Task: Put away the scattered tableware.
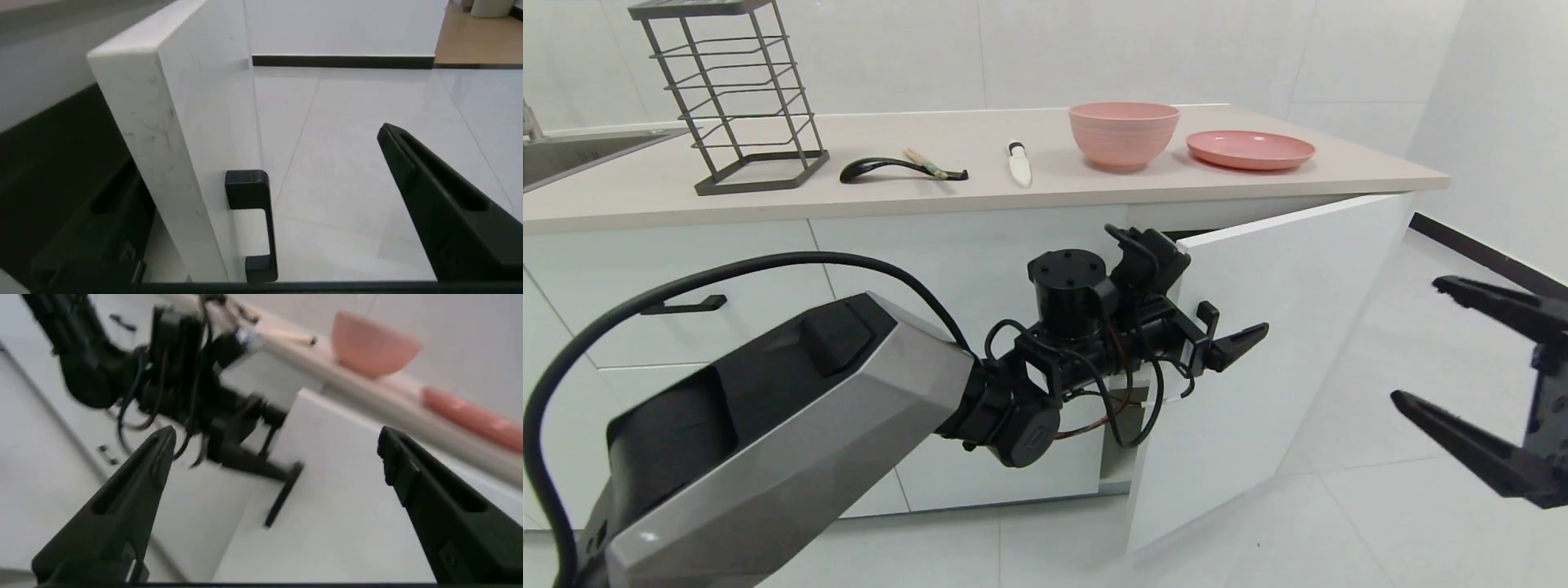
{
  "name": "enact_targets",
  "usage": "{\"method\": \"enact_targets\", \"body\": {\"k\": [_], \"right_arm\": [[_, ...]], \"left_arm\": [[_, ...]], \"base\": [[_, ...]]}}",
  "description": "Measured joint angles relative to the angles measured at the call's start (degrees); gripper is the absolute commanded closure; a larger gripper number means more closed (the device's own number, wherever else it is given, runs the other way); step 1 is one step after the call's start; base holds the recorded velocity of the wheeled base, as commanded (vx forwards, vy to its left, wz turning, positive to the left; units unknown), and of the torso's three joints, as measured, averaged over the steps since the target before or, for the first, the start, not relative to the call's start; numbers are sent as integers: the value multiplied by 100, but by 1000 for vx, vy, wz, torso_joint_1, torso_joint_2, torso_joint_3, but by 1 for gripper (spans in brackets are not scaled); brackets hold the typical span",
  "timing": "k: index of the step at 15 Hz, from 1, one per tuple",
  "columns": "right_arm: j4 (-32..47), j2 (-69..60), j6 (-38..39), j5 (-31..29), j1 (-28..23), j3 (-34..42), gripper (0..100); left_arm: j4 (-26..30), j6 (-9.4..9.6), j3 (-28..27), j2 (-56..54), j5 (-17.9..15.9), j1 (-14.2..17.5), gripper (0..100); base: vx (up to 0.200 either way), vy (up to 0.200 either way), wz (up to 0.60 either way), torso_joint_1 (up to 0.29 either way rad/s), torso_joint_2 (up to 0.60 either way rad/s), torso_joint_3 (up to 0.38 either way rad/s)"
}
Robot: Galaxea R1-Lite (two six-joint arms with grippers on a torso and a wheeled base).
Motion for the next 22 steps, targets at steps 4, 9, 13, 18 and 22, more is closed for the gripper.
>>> {"method": "enact_targets", "body": {"k": [4, 9, 13, 18, 22], "right_arm": [[-6, -750, -11, -2, -421, -347, 0], [62, -942, -116, -26, -578, -395, 0], [98, -887, -121, -63, -650, -540, 0], [93, -873, -121, -69, -658, -1045, 0], [84, -866, -123, -68, -661, -1109, 0]], "left_arm": [[-182, -13, 246, 7, 0, -234, 0], [-291, -46, 315, 11, -15, -557, 0], [-315, -55, 401, 11, -20, -798, 0], [-296, -77, 307, 33, -37, -1020, 0], [-406, -83, 196, 156, -116, -1257, 0]], "base": [[0, 0, 0, 0, 0, 0], [0, 0, 0, 0, 0, 0], [0, 0, 0, 0, 0, 0], [0, 0, 0, 0, 0, 0], [0, 0, 0, 0, 0, 0]]}}
